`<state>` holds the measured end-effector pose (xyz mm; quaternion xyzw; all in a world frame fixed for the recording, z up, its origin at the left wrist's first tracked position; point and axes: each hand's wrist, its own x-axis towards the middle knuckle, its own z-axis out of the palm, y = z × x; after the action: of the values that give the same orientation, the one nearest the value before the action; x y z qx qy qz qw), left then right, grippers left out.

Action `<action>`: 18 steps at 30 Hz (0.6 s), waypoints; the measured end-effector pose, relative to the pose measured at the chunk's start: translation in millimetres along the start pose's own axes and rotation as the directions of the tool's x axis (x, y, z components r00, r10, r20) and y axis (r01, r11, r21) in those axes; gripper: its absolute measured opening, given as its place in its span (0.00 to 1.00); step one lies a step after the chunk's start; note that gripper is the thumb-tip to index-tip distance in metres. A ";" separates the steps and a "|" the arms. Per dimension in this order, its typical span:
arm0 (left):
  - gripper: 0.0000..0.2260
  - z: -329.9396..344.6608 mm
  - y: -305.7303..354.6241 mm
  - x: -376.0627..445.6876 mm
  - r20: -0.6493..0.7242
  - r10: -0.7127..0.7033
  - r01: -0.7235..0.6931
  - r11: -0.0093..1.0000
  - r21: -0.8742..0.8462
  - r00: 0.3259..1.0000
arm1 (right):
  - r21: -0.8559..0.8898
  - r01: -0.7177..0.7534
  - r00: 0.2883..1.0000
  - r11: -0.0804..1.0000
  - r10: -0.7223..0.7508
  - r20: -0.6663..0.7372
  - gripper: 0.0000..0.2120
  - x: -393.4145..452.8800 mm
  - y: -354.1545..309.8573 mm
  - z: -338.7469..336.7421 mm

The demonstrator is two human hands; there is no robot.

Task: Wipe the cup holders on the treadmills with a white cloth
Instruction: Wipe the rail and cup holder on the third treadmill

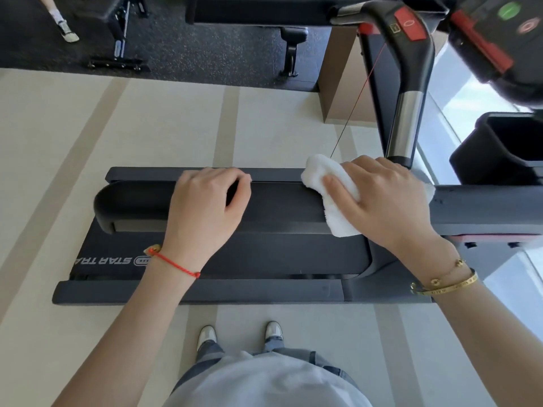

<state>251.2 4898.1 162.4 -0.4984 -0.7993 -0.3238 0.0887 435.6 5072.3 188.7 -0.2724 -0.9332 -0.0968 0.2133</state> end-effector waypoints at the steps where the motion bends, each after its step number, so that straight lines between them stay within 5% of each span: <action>1: 0.15 0.5 0.3 -0.5 -0.020 0.001 -0.001 1.000 0.013 1.000 | 0.010 0.027 0.998 1.000 -0.028 0.064 0.26 3.7 2.0 -2.9; 6: 0.12 5.4 2.6 -0.6 -0.088 -0.007 0.015 0.996 0.089 0.996 | 0.222 0.129 0.875 0.967 -0.216 0.433 0.25 42.4 -8.0 -11.1; 10: 0.13 7.5 2.9 0.3 -0.103 -0.035 0.051 0.986 0.158 0.994 | 0.342 0.163 0.809 0.925 -0.324 0.491 0.22 63.8 -38.4 -1.3; 14: 0.13 7.2 2.6 -0.2 -0.089 -0.035 0.050 0.985 0.164 0.995 | 0.312 0.195 0.832 0.930 -0.325 0.450 0.22 54.5 -24.6 -6.9; 18: 0.13 5.9 0.9 1.7 -0.070 -0.037 0.047 0.988 0.150 0.997 | 0.212 0.032 0.757 0.977 -0.162 0.633 0.25 52.0 8.2 -22.3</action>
<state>252.1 4903.3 159.0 -0.4621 -0.8285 -0.2805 0.1462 408.2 5096.8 232.4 -0.2186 -0.9671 0.0805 -0.1023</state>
